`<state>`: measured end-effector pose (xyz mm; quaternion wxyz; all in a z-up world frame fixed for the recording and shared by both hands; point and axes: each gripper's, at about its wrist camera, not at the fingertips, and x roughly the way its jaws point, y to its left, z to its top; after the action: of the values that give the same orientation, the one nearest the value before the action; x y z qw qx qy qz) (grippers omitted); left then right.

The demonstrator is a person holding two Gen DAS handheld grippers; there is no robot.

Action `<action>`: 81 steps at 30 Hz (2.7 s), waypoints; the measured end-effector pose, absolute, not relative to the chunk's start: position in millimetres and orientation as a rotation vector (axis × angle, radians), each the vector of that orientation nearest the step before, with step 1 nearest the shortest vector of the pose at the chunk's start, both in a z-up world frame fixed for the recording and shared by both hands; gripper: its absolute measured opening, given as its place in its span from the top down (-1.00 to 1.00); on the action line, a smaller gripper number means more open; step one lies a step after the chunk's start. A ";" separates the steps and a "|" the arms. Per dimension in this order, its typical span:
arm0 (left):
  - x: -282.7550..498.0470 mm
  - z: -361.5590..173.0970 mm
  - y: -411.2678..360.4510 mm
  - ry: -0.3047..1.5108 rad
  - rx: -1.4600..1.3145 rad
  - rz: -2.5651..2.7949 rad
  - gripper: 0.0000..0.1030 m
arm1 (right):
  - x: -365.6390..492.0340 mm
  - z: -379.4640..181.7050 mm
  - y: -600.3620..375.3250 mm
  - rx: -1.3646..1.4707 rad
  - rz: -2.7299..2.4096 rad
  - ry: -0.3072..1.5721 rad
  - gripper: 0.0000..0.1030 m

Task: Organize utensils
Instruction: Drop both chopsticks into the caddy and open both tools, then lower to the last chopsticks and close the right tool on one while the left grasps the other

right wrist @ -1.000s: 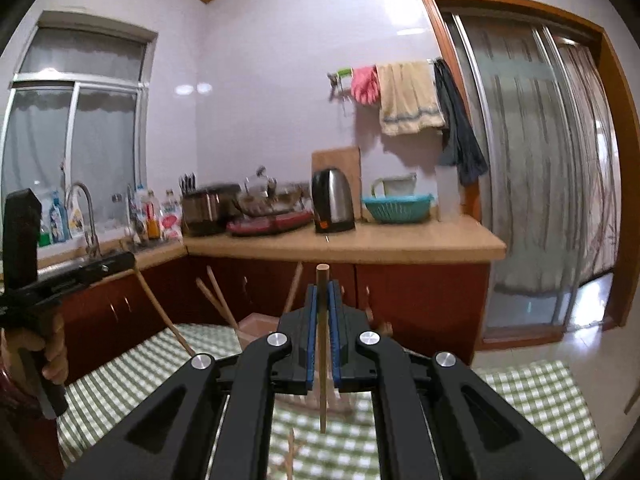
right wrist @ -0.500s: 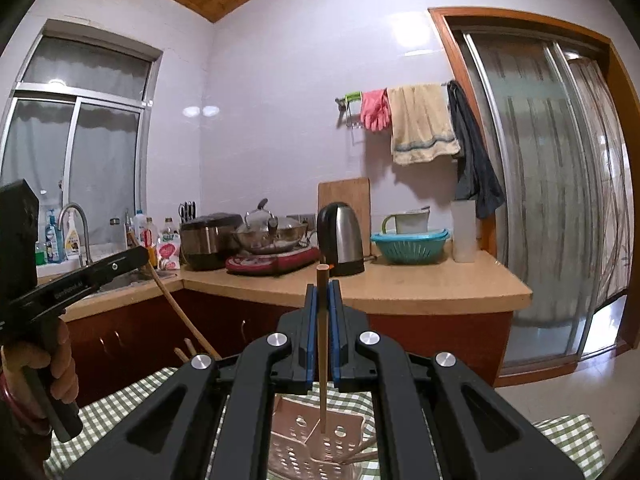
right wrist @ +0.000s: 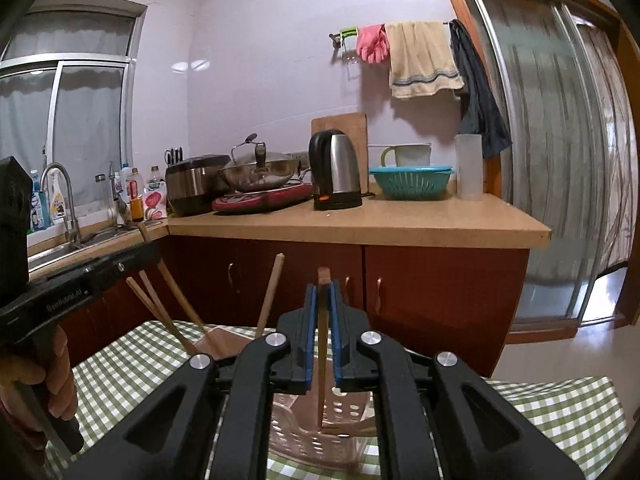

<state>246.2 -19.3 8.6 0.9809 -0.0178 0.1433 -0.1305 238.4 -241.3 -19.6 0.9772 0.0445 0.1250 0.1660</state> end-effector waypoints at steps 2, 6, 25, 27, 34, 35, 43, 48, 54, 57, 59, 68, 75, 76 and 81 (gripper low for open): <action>247.1 7.3 -18.9 0.292 -0.038 -0.260 0.33 | 233.1 -15.7 -242.3 0.095 0.328 0.233 0.27; 239.9 11.3 -18.3 0.274 -0.037 -0.269 0.11 | 218.0 -4.6 -243.9 0.077 0.319 0.196 0.15; 133.0 -27.6 -13.7 0.304 -0.067 -0.248 -0.19 | 97.1 -67.3 -263.6 0.032 0.253 0.271 -0.01; 123.9 -36.7 -13.2 0.321 -0.061 -0.232 -0.19 | 88.1 -79.4 -264.4 0.034 0.251 0.292 -0.01; 90.5 -71.5 -12.8 0.384 -0.036 -0.184 -0.19 | 57.6 -125.0 -262.4 0.009 0.269 0.383 -0.01; 86.9 -76.4 -12.3 0.397 -0.037 -0.181 -0.19 | 53.9 -130.3 -261.8 0.005 0.272 0.392 -0.01; 56.1 -122.2 -11.5 0.493 -0.051 -0.154 -0.19 | 29.5 -164.9 -257.2 -0.019 0.331 0.456 0.08; 44.4 -141.7 -15.6 0.530 -0.054 -0.156 -0.18 | 28.8 -183.5 -252.5 -0.042 0.362 0.515 0.21; 38.6 -162.3 -27.4 0.587 -0.056 -0.190 -0.15 | 32.0 -197.8 -246.2 -0.067 0.383 0.575 0.38; 36.7 -168.3 -34.8 0.603 -0.048 -0.211 -0.11 | 34.6 -203.0 -242.9 -0.078 0.389 0.605 0.62; 35.3 -171.7 -38.9 0.614 -0.044 -0.222 -0.06 | 36.6 -206.5 -241.3 -0.084 0.390 0.629 0.78; 29.6 -185.4 -59.4 0.662 -0.023 -0.283 0.05 | 35.0 -205.0 -260.3 -0.046 0.297 0.604 0.87; 28.5 -198.1 -65.5 0.705 -0.039 -0.295 0.34 | 35.4 -205.3 -267.7 -0.034 0.297 0.596 0.87; 27.9 -198.2 -65.1 0.705 -0.042 -0.290 0.39 | 34.7 -205.5 -268.1 -0.031 0.299 0.594 0.87; 24.0 -198.9 -60.4 0.699 -0.067 -0.266 0.67 | 36.1 -207.6 -271.9 -0.008 0.314 0.598 0.87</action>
<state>24.0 -60.4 -198.9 0.9304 -0.0329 0.3414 -0.1297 36.1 -271.9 -207.6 0.9435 -0.0041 0.2932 0.1542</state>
